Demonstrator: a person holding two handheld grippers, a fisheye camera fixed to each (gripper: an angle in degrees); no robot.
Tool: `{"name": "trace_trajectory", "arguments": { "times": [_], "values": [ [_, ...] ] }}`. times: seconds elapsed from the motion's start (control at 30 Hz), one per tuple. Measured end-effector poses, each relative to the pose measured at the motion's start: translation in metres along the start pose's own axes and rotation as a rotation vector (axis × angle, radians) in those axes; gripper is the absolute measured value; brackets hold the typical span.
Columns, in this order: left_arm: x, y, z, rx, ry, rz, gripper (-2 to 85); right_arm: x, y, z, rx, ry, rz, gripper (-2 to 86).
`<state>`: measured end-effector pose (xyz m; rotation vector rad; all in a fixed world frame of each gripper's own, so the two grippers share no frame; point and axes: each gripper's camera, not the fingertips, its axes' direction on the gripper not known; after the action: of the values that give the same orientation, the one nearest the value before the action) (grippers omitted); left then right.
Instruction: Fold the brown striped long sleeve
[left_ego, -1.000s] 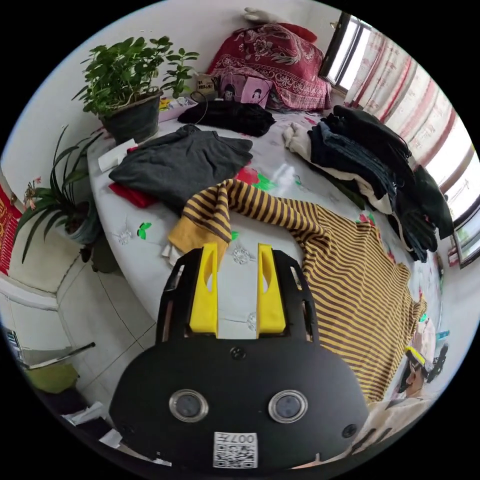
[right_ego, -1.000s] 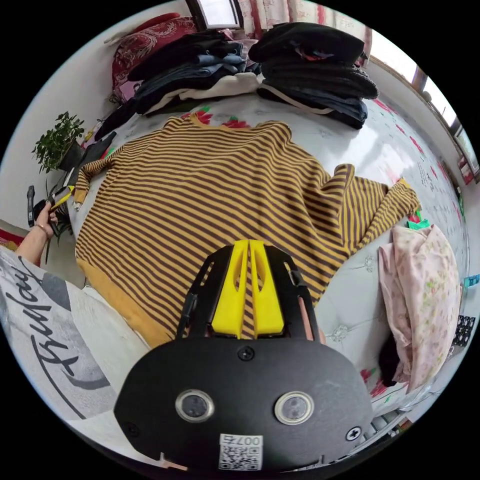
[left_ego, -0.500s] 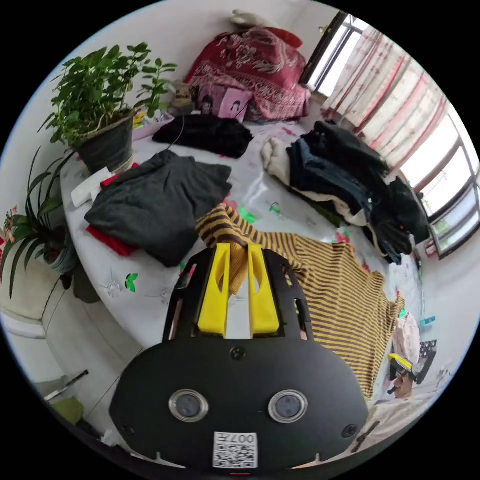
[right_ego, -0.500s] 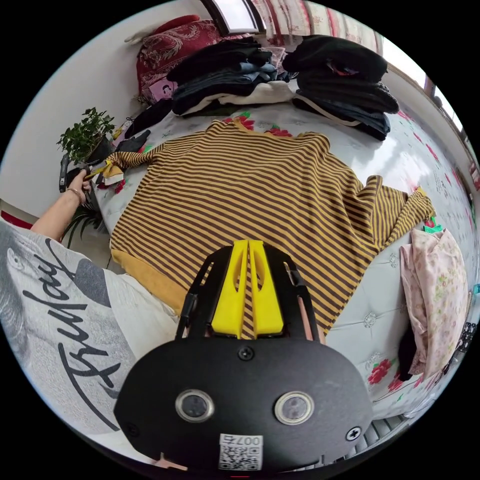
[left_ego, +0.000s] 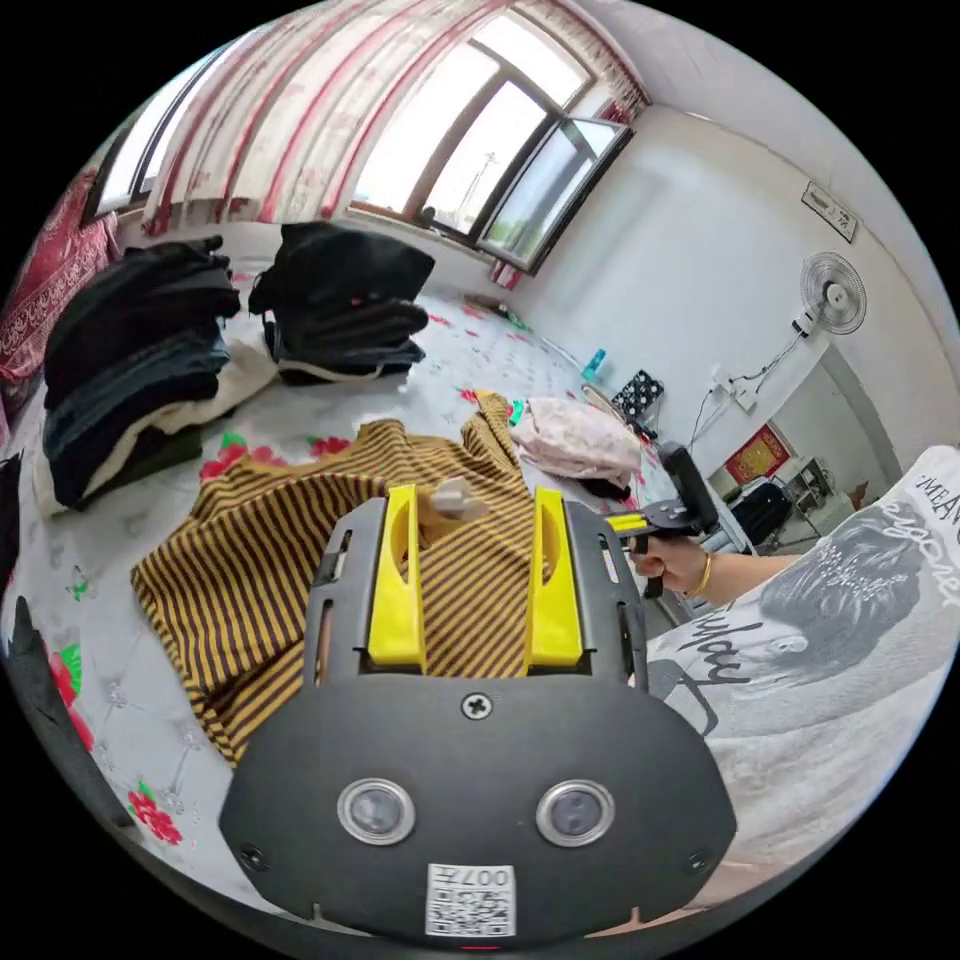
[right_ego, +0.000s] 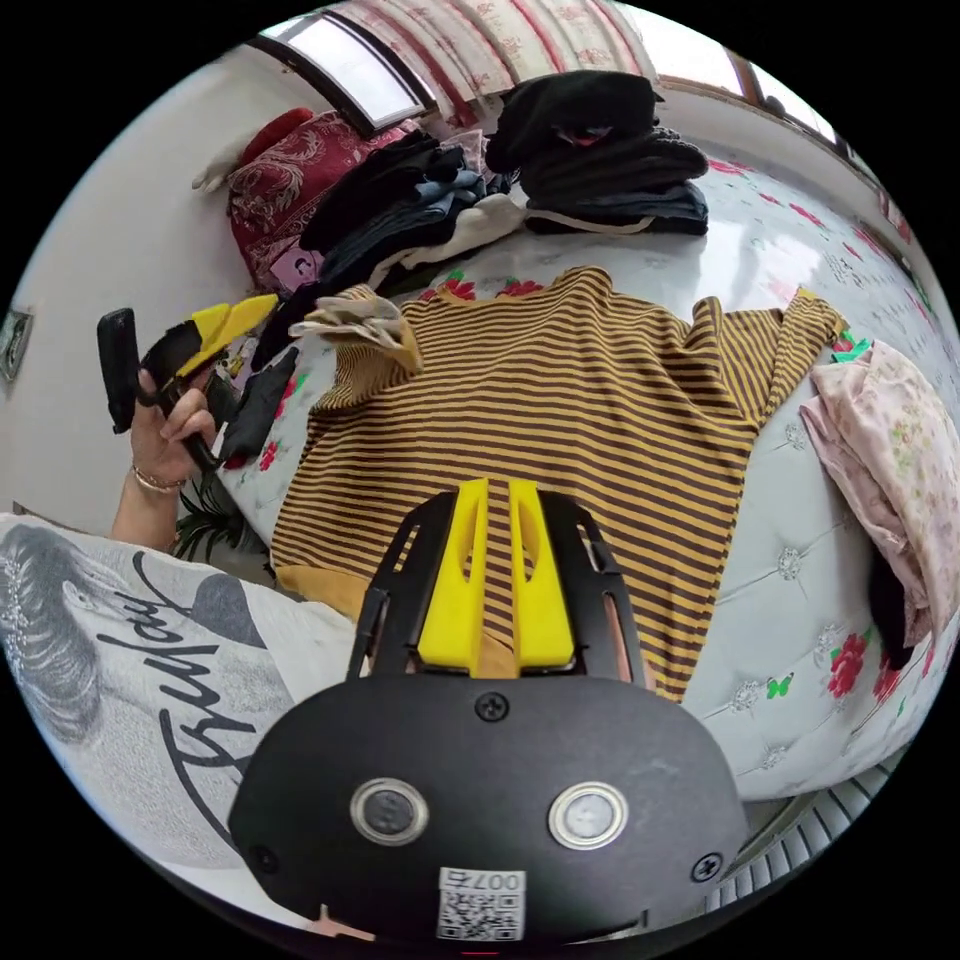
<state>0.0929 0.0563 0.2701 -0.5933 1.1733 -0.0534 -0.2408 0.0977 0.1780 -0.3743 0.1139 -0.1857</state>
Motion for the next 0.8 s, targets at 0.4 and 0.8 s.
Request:
{"name": "trace_trajectory", "arguments": {
  "times": [0.4, 0.8],
  "values": [
    [-0.117, 0.09, 0.038, -0.264, -0.431, -0.26, 11.7, 0.029, -0.056, 0.043, -0.036, 0.034, 0.067, 2.6],
    [-0.164, 0.123, 0.09, -0.324, -0.583, -0.34, 5.8, 0.047, -0.099, 0.102, -0.149, 0.117, 0.085, 0.7]
  ]
}}
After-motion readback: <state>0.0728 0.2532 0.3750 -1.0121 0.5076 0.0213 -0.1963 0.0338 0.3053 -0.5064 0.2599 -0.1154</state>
